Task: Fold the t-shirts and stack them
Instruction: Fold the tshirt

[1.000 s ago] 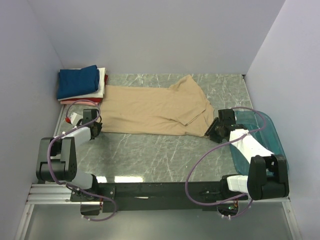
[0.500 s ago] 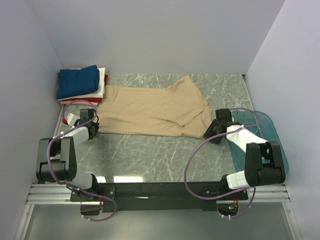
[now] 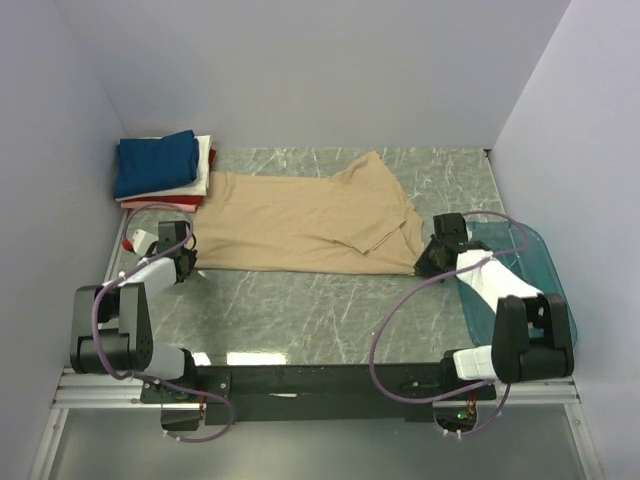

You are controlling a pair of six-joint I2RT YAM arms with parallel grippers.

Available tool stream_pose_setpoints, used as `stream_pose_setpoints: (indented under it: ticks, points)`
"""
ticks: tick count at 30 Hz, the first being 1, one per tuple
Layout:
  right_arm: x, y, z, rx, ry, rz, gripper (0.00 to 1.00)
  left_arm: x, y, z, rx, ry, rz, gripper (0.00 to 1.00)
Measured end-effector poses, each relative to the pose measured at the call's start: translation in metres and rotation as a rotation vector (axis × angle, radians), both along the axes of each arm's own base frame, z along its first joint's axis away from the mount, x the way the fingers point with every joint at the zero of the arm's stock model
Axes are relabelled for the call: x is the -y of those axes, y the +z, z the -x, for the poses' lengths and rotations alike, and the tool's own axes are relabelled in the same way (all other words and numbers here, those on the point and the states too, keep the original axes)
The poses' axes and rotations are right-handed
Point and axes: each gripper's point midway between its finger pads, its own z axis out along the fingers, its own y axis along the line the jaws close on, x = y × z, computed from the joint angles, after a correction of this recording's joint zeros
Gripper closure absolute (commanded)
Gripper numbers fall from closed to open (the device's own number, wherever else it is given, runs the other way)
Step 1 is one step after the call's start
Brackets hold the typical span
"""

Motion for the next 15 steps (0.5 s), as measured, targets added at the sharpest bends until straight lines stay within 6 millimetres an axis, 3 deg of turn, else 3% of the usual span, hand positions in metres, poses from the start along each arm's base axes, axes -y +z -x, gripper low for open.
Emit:
stream_pose_setpoints:
  ticks: [7,15]
  points:
    - [0.004,0.040,0.014,0.085,0.001,0.002,1.00,-0.004,0.006,0.028,-0.017,0.016,-0.024,0.99]
    - [0.006,0.051,0.042,0.066,-0.009,-0.019,1.00,-0.010,0.023,0.061,0.018,0.061,-0.058,0.99]
